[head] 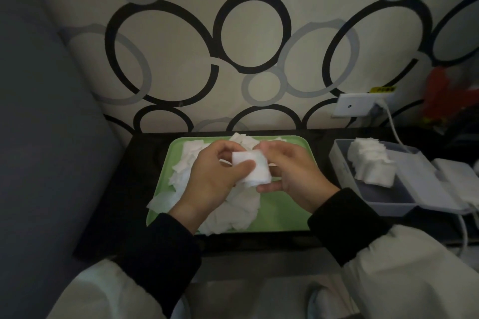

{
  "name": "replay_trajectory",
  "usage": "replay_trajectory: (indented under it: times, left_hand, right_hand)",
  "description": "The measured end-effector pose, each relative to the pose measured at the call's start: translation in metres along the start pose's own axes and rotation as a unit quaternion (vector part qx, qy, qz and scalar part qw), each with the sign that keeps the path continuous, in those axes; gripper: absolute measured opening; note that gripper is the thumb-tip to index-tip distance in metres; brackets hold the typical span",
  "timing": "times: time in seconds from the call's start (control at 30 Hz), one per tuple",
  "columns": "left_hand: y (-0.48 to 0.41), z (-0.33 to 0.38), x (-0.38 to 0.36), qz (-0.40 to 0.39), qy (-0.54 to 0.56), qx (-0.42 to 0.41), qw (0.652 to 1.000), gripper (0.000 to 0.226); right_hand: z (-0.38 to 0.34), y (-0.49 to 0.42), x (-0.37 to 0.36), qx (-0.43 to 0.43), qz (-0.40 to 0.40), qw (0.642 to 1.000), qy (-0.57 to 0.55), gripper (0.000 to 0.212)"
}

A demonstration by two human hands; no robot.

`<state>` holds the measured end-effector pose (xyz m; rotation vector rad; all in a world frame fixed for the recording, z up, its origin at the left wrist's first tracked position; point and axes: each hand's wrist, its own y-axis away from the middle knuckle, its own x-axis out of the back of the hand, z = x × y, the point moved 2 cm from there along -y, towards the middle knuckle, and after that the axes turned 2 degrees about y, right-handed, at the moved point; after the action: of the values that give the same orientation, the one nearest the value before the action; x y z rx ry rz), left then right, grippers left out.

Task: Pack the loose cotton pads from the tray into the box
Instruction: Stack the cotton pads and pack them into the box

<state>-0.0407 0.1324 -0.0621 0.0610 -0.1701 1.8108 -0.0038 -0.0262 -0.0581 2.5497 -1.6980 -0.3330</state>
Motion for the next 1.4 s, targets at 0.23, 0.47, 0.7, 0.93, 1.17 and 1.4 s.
replay_trajectory:
  times: [0.23,0.47,0.7,0.93,1.17,1.4]
  left_hand:
    - [-0.006,-0.011,0.007,-0.118,-0.077,-0.014,0.990,0.034]
    - [-0.013,-0.012,0.020,0.054,0.040,0.059,0.996,0.016]
    - [-0.015,-0.011,0.016,0.088,0.125,0.124,0.980,0.014]
    - [-0.015,-0.011,0.014,0.077,0.107,0.114,0.985,0.015]
    - [-0.014,-0.010,0.014,0.069,0.101,0.111,0.986,0.014]
    - [-0.013,-0.015,0.016,0.065,0.079,0.110,0.989,0.019]
  right_hand:
    - [0.002,-0.005,0.012,0.078,-0.064,0.969,0.225,0.050]
    - [0.006,-0.031,0.053,0.130,0.220,0.920,0.299,0.016]
    - [0.028,-0.055,0.040,0.089,0.160,0.894,0.410,0.042]
    - [0.030,-0.062,0.032,0.091,0.143,0.884,0.436,0.020]
    - [0.038,-0.063,0.041,0.095,0.125,0.869,0.469,0.021]
    - [0.009,-0.042,0.045,0.115,0.173,0.934,0.292,0.011]
